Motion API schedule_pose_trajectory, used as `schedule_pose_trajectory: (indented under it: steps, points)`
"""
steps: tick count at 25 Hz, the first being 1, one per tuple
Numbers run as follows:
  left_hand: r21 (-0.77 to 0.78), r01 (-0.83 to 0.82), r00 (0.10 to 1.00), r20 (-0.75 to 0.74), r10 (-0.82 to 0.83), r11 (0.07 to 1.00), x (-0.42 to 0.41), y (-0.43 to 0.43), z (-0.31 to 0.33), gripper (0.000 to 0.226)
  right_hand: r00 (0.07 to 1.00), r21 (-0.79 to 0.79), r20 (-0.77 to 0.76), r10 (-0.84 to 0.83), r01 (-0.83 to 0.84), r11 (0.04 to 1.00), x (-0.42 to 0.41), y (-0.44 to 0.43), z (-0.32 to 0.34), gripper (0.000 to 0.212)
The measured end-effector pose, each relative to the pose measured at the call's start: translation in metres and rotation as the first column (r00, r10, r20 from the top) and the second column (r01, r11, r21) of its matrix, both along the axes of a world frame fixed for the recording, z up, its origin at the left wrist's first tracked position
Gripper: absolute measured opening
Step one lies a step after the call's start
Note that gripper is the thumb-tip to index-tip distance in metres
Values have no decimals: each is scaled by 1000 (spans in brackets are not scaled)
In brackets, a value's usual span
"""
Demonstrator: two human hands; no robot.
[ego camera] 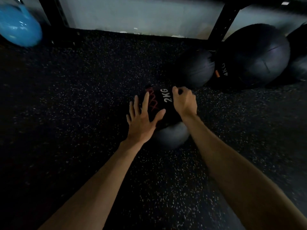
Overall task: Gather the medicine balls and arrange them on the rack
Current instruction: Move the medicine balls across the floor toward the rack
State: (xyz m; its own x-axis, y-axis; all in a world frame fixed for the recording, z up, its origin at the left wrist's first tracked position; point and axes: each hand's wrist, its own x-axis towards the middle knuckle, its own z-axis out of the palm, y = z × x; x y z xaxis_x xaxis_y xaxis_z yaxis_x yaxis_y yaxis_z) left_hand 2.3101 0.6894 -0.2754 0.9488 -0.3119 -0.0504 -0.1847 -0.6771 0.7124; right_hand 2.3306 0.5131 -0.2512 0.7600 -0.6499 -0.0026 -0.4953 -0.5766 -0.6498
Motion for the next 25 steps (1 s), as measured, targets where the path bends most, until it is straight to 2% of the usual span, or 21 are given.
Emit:
schedule_pose_trajectory:
  steps: [4, 7, 8, 10, 13, 15, 17, 21, 25]
  points:
    - [-37, -89, 989, -123, 84, 995, 51, -12, 6, 80, 982, -112, 159, 104, -87, 990, 18, 9, 1, 35]
    - [-53, -170, 958, -243, 152, 984, 91, -22, 14, 76, 969, -289, 165, 185, -132, 948, -8, 22, -25, 49]
    - [-48, -190, 950, -260, 172, 981, 99, -28, 17, 75, 970, -298, 167, 175, -119, 947, -14, 23, -30, 53]
    - [-26, -207, 959, -201, 198, 978, 103, -41, 19, 69, 977, -229, 158, 146, -107, 968, -8, 12, -28, 56]
    - [-78, -139, 990, 29, 141, 987, 85, -46, 3, 63, 985, -99, 131, 115, -103, 990, 26, -17, -18, 54]
    - [-80, 3, 983, 181, 12, 997, 66, -44, -13, 75, 990, 21, 121, 67, -70, 997, 52, -41, -6, 52]
    - [-69, 65, 973, 224, -48, 995, 63, -41, -22, 88, 995, 84, 99, 29, -38, 996, 69, -52, 1, 49]
    - [-84, 15, 989, 149, -3, 996, 94, -48, -14, 85, 973, 19, 222, 57, -63, 998, 80, -51, -2, 38]
    - [-180, -148, 986, -97, 132, 972, 152, -59, 10, 76, 935, -106, 281, 214, -192, 976, 48, -27, -39, 60]
